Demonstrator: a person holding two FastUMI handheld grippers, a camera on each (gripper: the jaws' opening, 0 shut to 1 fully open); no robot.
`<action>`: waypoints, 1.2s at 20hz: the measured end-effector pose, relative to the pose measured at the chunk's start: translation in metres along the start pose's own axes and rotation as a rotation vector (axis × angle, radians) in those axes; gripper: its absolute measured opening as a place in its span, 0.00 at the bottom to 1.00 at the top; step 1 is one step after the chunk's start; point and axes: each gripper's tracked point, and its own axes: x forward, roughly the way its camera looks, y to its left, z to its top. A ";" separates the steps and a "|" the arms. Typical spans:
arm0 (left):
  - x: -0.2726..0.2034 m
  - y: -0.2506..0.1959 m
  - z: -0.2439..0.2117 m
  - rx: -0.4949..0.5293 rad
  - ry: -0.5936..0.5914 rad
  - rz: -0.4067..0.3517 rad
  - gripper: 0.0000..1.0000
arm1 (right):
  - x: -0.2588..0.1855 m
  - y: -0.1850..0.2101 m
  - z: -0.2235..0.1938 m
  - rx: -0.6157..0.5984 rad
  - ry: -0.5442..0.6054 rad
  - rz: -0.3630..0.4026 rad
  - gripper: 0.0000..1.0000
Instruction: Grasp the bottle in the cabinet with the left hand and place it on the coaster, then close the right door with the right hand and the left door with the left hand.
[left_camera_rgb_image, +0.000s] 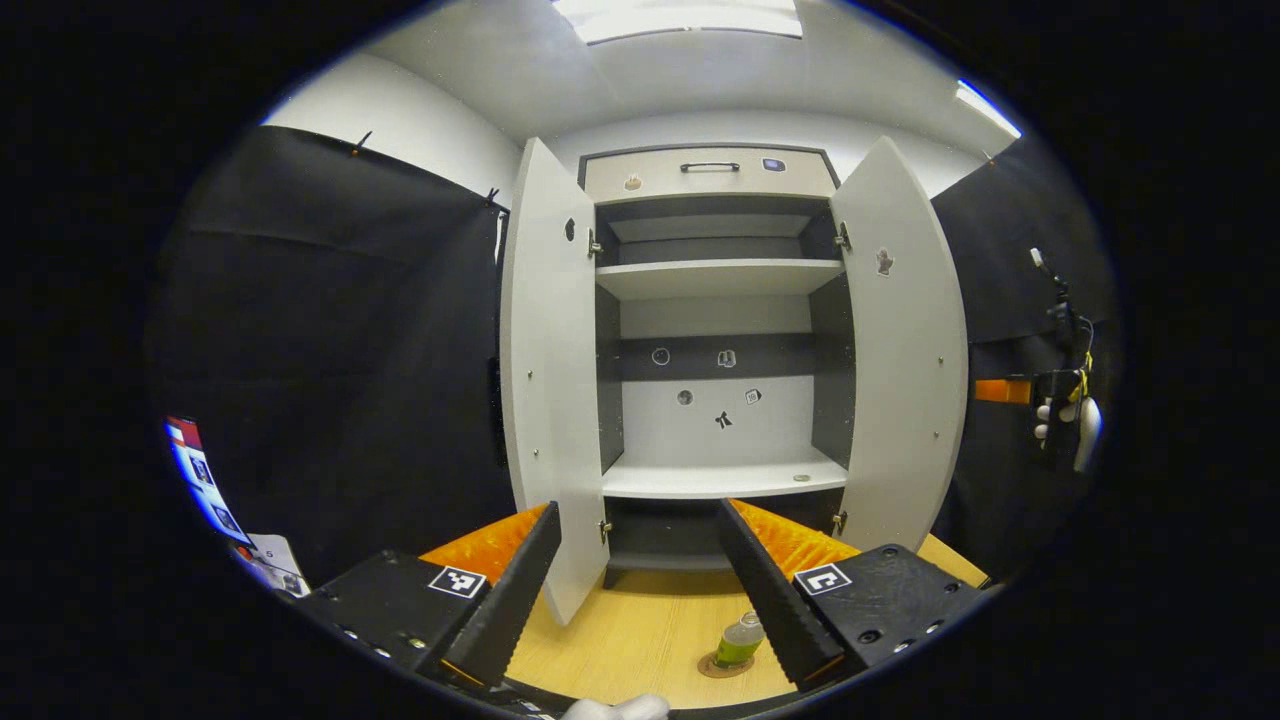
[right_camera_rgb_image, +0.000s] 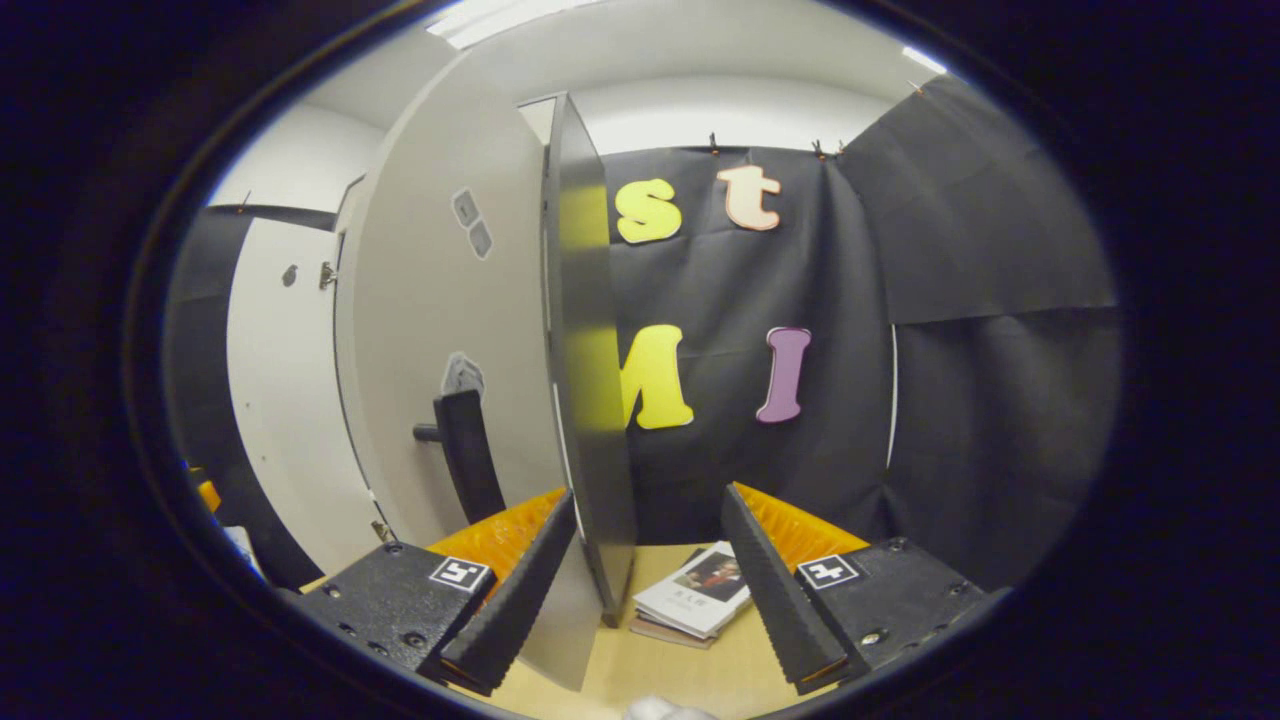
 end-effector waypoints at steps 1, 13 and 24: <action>0.001 0.001 0.002 0.000 -0.008 0.001 0.96 | 0.002 0.009 0.003 -0.004 -0.009 0.017 0.97; 0.035 0.048 -0.020 -0.019 0.034 -0.046 0.96 | 0.002 0.067 -0.003 -0.015 0.004 -0.034 0.92; 0.048 0.077 -0.036 -0.019 0.037 -0.063 0.96 | 0.028 0.174 -0.021 -0.092 0.025 0.085 0.95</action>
